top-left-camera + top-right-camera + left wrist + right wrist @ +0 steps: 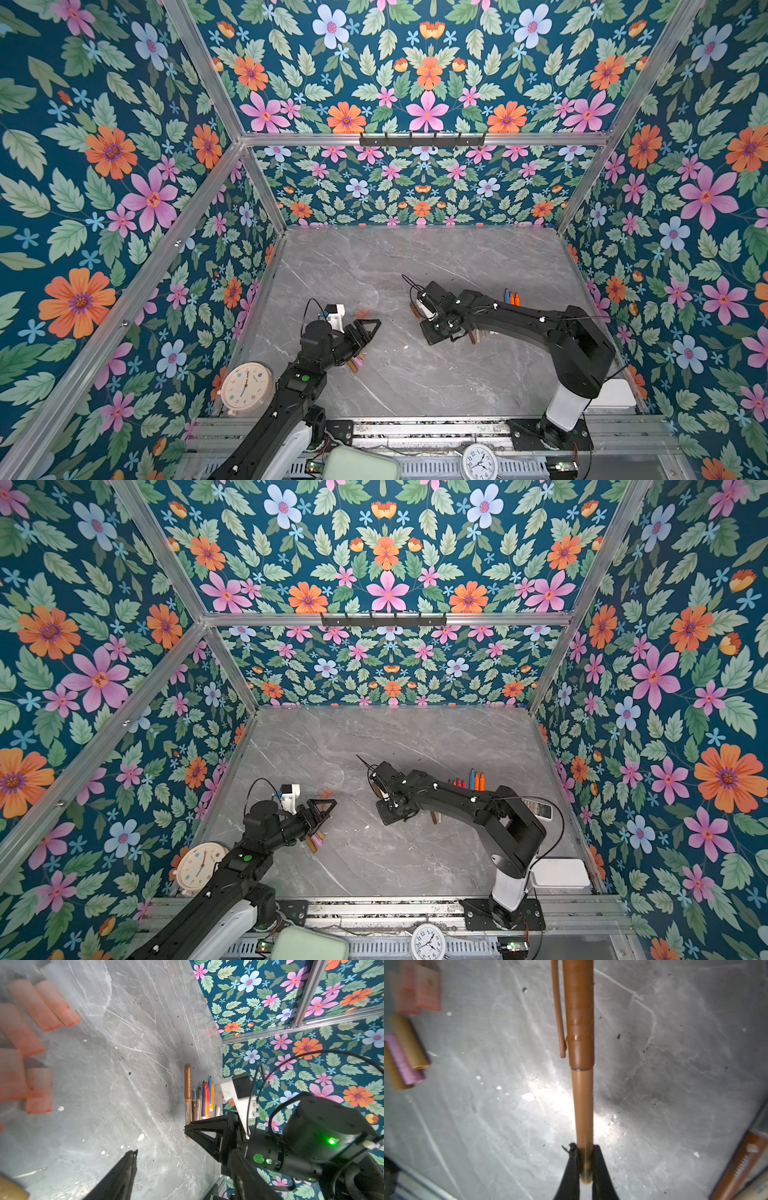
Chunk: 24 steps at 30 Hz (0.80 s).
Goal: Open the pen caps
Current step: 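Raise the tan pen toward the left gripper while the left reaches for its brown cap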
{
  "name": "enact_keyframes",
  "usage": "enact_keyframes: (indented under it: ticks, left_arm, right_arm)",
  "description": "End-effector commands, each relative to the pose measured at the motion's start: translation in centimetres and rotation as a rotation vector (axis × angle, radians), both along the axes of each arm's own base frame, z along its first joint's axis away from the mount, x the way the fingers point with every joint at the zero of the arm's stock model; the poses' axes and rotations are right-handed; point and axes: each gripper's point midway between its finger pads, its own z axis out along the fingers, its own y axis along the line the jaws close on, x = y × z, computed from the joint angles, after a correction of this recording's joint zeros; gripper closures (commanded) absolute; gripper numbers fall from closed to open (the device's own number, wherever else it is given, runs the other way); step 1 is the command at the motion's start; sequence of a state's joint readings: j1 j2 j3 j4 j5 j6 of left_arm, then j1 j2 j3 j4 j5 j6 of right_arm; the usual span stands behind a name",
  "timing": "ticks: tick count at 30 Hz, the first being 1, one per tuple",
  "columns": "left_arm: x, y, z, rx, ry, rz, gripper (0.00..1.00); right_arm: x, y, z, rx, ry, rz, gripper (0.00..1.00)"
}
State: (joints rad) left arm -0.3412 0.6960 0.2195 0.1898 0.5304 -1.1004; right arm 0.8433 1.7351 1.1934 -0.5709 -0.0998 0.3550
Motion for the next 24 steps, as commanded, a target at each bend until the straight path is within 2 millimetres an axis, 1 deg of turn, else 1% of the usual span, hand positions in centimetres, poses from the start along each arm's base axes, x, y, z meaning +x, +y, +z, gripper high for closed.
enact_keyframes:
  ticks: [1, 2, 5, 6, 10, 14, 19, 21, 24]
  left_arm:
    - [1.0, -1.0, 2.7, -0.078, -0.092, -0.005, 0.29]
    - [1.2, -1.5, 2.6, -0.076, -0.093, -0.017, 0.29]
    - [1.7, -3.4, 2.2, -0.064, -0.088, -0.060, 0.30]
    - [1.8, -4.2, 2.3, -0.064, -0.092, -0.083, 0.31]
    - [2.1, -7.9, 1.6, -0.047, -0.073, -0.177, 0.32]
    - [2.2, -10.7, 1.5, -0.061, -0.072, -0.231, 0.32]
    - [2.0, -13.0, 1.4, -0.063, -0.075, -0.277, 0.34]
    - [1.8, -13.7, 1.6, -0.068, -0.081, -0.294, 0.37]
    - [1.2, -14.6, 1.7, -0.067, -0.089, -0.324, 0.51]
  right_arm:
    - [-2.3, 1.5, 1.7, 0.138, 0.065, 0.062, 1.00]
    - [-3.0, 1.5, 2.5, 0.174, 0.077, 0.074, 1.00]
    - [-4.9, 0.9, 3.7, 0.234, 0.110, 0.085, 1.00]
    - [-5.5, 0.7, 3.9, 0.248, 0.120, 0.087, 1.00]
    - [-7.6, -0.1, 4.6, 0.308, 0.161, 0.082, 1.00]
    - [-8.1, -1.5, 4.8, 0.305, 0.146, 0.038, 1.00]
    - [-8.6, -2.1, 5.1, 0.309, 0.150, 0.019, 1.00]
    - [-8.6, -2.3, 5.2, 0.305, 0.147, 0.010, 1.00]
    - [-8.4, -2.7, 5.5, 0.297, 0.127, -0.006, 1.00]
